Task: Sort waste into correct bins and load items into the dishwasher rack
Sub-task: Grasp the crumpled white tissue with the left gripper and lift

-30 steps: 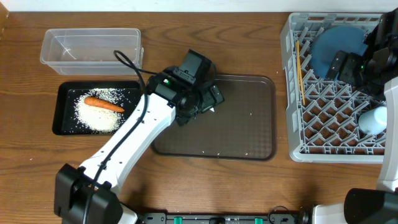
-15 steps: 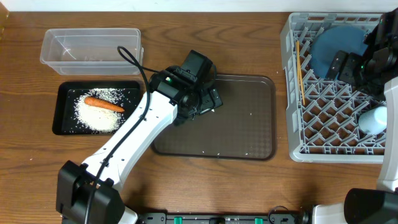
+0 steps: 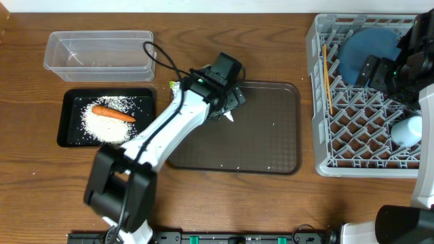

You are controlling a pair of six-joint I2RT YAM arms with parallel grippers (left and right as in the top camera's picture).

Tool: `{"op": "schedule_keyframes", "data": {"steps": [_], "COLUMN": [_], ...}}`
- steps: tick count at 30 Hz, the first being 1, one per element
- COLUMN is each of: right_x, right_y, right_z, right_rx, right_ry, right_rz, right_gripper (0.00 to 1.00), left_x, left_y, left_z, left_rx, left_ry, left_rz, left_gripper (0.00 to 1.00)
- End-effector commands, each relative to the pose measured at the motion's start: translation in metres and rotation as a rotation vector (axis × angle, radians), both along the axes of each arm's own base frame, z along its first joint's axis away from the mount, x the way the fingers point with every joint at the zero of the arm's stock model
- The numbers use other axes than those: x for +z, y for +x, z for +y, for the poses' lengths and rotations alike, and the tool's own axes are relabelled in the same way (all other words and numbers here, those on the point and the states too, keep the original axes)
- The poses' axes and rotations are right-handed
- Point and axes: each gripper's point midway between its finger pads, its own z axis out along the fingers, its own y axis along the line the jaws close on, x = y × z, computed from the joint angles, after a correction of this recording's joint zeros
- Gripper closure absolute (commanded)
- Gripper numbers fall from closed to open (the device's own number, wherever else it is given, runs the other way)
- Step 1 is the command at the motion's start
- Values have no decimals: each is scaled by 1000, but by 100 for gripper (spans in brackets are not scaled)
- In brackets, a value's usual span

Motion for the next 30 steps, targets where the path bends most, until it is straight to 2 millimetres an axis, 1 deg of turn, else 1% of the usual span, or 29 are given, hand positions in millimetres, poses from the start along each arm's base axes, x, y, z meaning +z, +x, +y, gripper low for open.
{"op": "schedule_keyframes", "data": {"steps": [1,4,8,10,12,15,19,24,28,30], "right_x": [-1,-1,-1,-1,-1,-1,-1,-1,-1,-1], "right_y": [-1,-1,-1,-1,-1,-1,-1,-1,-1,-1], "right_z": [-2,-2,-2,-2,-2,-2,-2,-2,-2,-2], "right_rx": [-20,-20,-20,-20,-20,-20,-20,-20,-20,-20], "right_ry": [1,1,1,1,1,1,1,1,1,1], "right_rz": [2,2,1,1,1,2,1,2,1,1], "right_gripper": [1,1,1,1,1,1,1,1,1,1], "left_x": [-7,-22,-49,-61,-69,-73,-72,-71,-71,-71], "left_y": [11,12,10,10,10,14,19,22,23,23], "left_z": [-1,-2,-2,-5,-6,-9,-14,-15,-11,-10], "left_rx": [79,119,186,181,178,176,173,173,181,182], "left_ry": [-1,-2,6,8,7,0,-18,-23,-1,1], "left_rz": [-6,19,75,93,106,98,74,64,53,51], "left_gripper": [2,2,2,6,7,7,7,25,35,43]}}
